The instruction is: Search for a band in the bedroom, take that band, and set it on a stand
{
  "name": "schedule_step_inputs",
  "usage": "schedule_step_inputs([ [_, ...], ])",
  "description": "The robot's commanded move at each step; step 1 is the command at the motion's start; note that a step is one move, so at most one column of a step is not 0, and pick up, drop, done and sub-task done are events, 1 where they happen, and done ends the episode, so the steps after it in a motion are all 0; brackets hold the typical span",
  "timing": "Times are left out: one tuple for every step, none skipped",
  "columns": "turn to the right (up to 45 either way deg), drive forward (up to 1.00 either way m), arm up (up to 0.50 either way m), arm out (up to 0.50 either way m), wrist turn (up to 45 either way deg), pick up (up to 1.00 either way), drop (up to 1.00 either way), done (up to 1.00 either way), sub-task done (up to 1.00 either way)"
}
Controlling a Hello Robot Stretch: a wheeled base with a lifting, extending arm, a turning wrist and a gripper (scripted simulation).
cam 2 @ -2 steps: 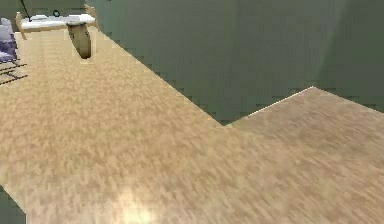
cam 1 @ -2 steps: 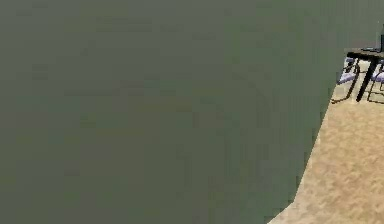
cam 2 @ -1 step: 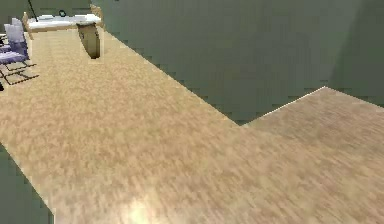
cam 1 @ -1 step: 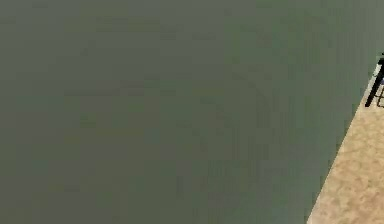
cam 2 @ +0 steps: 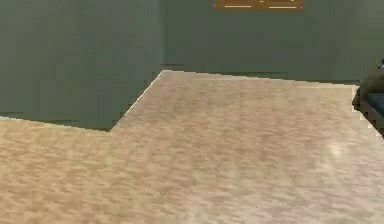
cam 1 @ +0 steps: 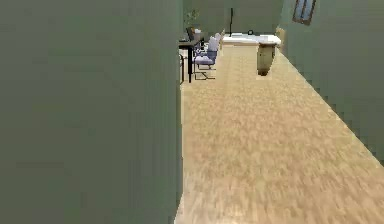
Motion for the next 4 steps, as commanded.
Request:
schedule_step_inputs([
  [45.0,0.0,0.0,0.0,0.0,0.0,0.0,0.0,0.0],
  [45.0,0.0,0.0,0.0,0.0,0.0,0.0,0.0,0.0],
  [9.0,0.0,0.0,0.0,0.0,0.0,0.0,0.0,0.0],
  [0.0,0.2,0.0,0.0,0.0,0.0,0.0,0.0,0.0],
])
